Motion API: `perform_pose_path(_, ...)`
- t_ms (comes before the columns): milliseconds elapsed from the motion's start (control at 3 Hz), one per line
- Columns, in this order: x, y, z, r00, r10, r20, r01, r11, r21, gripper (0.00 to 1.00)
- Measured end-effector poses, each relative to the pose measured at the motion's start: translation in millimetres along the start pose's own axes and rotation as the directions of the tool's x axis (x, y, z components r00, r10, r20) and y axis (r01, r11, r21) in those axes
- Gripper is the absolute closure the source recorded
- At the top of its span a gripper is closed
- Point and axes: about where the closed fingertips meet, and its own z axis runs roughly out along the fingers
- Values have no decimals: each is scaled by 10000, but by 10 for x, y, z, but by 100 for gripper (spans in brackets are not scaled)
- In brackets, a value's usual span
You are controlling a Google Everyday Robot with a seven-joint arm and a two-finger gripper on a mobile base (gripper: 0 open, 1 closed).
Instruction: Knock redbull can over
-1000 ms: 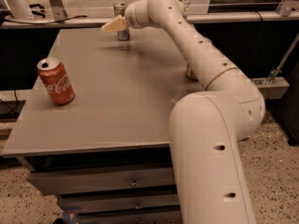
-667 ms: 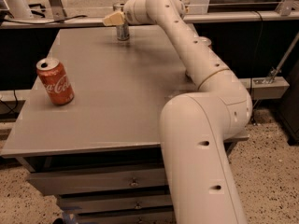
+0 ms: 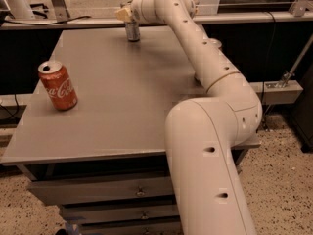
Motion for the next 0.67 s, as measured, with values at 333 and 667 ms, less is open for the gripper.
perform_pose_path(333, -71, 101, -184, 9999, -140, -44, 138, 9991, -403, 87)
perform_pose_path(667, -244, 379, -475, 9971, -755, 39, 753, 9874, -1388, 100)
